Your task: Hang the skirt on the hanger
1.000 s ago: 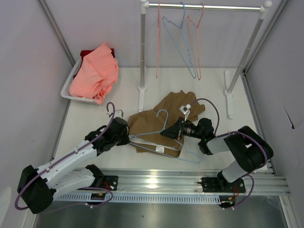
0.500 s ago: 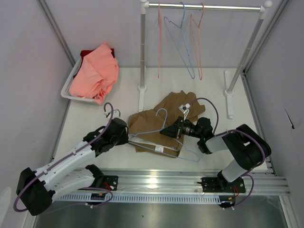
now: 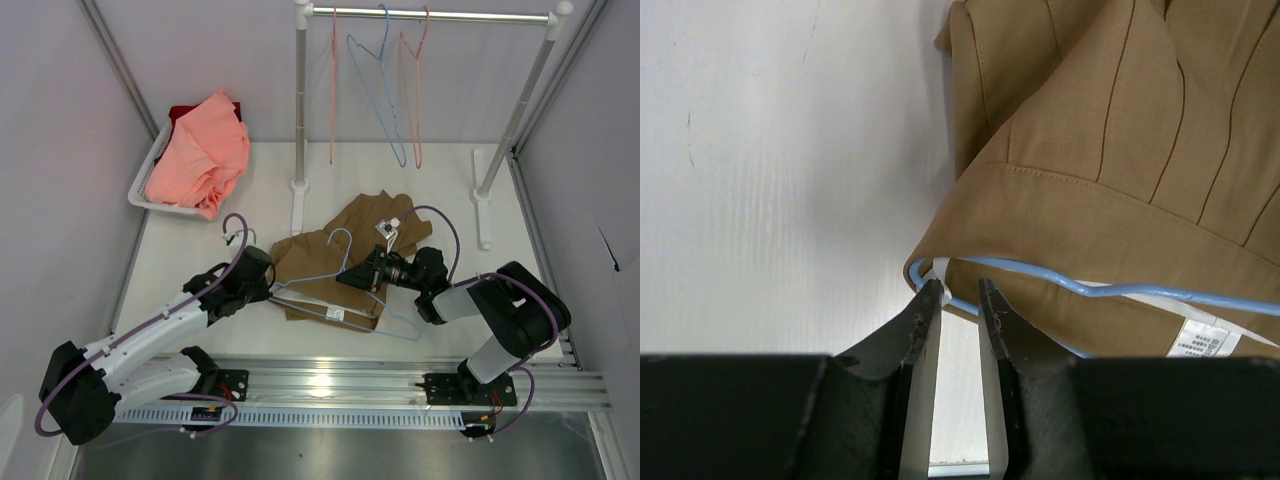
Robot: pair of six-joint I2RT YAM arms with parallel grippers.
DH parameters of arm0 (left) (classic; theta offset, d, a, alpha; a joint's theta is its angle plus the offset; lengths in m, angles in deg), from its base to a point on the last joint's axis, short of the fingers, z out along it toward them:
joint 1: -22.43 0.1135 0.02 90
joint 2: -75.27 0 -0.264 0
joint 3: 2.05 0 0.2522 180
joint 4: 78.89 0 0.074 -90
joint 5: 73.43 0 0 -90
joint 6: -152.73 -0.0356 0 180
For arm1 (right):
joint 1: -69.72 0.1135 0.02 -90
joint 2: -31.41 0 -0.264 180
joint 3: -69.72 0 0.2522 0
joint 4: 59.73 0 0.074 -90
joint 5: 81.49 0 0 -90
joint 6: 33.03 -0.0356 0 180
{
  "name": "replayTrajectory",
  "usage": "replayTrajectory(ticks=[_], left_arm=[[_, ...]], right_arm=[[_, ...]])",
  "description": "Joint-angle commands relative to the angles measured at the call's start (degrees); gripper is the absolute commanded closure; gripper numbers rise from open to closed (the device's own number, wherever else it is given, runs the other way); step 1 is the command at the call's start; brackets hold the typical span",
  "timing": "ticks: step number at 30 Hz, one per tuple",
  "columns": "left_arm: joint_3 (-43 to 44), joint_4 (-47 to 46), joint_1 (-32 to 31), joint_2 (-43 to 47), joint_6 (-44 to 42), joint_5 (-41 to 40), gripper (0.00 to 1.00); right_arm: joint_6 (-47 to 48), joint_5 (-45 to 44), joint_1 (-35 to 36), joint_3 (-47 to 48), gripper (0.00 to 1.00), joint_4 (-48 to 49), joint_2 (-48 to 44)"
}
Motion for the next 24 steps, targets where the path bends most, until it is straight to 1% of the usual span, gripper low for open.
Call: replayTrajectory(ticks=[1, 21, 24], left_arm=[[0.9, -2.21, 0.02, -1.88, -0.88, -1.67, 0.75], [-2.08, -3.78, -0.07, -3.03, -0.88, -2.55, 0.76], [-2.35, -4.32, 0.02, -3.56, -0.88, -2.37, 0.78]], right_arm=[[1.3, -0.44, 0.31, 1.86, 1.0, 4.53, 0.38], [0.86, -0.26, 0.75, 2.13, 1.0, 5.41, 1.18], [0.95, -0.35, 0.84, 2.04, 1.0, 5.41, 0.92]])
